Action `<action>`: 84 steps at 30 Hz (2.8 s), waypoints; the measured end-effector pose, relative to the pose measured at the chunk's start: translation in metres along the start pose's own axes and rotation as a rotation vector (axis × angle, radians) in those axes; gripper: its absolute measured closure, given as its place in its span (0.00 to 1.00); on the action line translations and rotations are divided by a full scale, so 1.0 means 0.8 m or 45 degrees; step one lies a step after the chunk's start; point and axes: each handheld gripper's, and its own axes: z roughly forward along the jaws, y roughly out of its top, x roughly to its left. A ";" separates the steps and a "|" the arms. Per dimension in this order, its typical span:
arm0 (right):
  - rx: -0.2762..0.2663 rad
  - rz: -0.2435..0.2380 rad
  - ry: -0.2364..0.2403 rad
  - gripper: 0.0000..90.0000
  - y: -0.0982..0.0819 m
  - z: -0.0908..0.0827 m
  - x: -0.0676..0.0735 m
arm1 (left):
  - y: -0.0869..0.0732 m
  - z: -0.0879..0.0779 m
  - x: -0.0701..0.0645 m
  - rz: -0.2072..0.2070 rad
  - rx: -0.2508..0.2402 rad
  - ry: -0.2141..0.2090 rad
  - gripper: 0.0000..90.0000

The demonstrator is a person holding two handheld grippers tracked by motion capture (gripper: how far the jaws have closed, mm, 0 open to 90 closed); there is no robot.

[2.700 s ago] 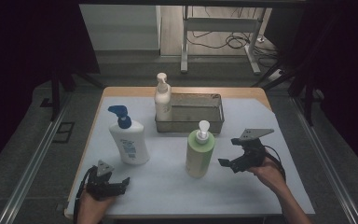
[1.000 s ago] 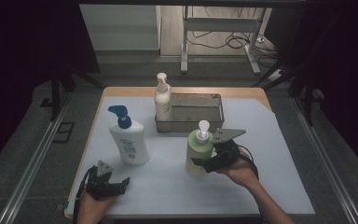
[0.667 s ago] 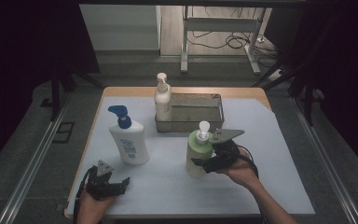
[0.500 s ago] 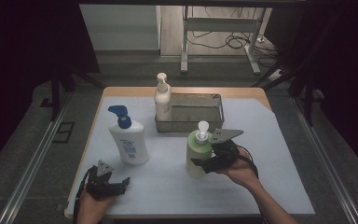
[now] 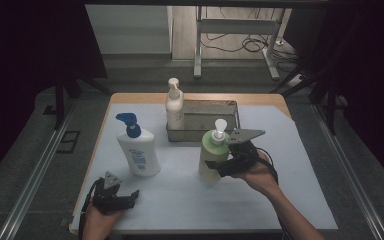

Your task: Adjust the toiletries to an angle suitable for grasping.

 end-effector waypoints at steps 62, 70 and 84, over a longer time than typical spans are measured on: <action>-0.056 0.065 -0.241 0.14 0.130 0.045 -0.069 | 0.000 0.000 0.000 0.000 -0.001 0.000 0.13; -0.051 0.089 -0.290 0.14 0.138 0.054 -0.084 | 0.000 0.000 0.001 0.002 -0.001 0.000 0.13; -0.034 0.114 -0.360 0.14 0.143 0.077 -0.102 | 0.000 0.000 0.001 0.001 0.002 -0.002 0.13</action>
